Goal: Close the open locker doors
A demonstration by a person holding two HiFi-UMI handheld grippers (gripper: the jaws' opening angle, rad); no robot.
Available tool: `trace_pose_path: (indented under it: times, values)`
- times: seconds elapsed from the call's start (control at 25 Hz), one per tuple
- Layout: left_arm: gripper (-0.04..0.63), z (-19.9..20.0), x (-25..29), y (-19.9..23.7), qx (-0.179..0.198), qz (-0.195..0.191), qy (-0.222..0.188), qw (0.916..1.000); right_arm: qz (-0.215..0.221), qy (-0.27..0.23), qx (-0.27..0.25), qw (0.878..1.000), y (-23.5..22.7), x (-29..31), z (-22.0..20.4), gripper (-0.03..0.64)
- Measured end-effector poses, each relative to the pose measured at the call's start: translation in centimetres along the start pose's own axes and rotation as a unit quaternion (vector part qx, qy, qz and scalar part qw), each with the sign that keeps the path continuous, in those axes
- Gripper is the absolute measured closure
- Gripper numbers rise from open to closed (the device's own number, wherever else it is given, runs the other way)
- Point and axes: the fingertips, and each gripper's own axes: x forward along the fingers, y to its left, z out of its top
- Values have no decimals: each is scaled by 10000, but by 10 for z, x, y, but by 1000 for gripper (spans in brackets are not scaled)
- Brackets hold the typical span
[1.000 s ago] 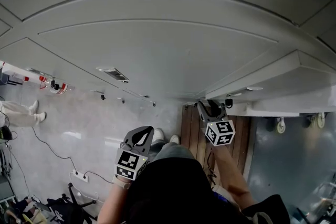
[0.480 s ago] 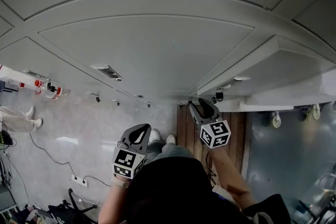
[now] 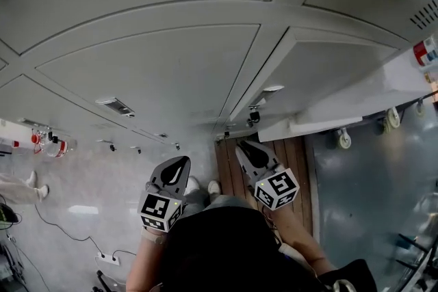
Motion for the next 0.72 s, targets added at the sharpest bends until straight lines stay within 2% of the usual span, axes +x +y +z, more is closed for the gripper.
trace_pose_path:
  times: [0.16, 0.44, 0.72]
  values:
    - [575, 29, 3, -8, 38, -222, -336, 9992, -18, -188, -95, 9998, 9, -23, 29, 554]
    - [575, 77, 9, -27, 422, -668, -758, 9940, -27, -590, -474, 9971, 29, -55, 83, 557]
    - [575, 110, 7, -39, 660, -873, -1062, 9883, -108, -868, -568, 9945, 40, -69, 107, 557]
